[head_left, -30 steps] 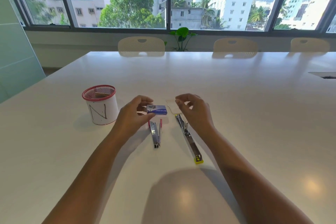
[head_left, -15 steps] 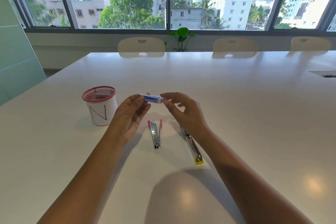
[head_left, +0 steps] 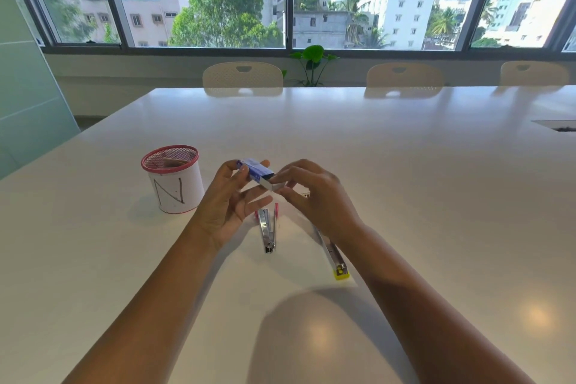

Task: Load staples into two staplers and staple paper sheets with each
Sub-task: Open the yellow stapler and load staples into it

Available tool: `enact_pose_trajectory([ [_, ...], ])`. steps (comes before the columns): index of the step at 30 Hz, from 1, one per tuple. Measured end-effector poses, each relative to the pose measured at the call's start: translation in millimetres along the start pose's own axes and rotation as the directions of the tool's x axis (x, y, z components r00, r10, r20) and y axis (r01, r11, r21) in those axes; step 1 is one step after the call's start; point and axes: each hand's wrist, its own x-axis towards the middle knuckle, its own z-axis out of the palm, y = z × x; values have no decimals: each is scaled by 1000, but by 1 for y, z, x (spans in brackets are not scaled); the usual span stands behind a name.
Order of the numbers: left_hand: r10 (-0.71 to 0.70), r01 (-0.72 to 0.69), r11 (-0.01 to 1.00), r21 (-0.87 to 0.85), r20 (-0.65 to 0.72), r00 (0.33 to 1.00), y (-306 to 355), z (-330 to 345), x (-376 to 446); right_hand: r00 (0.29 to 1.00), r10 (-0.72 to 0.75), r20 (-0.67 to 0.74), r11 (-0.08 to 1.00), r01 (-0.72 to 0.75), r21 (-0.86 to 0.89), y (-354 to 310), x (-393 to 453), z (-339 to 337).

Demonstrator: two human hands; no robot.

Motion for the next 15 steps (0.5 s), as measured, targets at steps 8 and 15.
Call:
enact_pose_trajectory([
  [8, 10, -10, 998, -63, 4, 1000, -3, 0, 2, 999, 46, -11, 998, -47, -51, -1, 0, 4],
  [15, 6, -12, 993, -113, -50, 999, -8, -6, 6, 993, 110, 32, 993, -109, -40, 0, -1, 3],
])
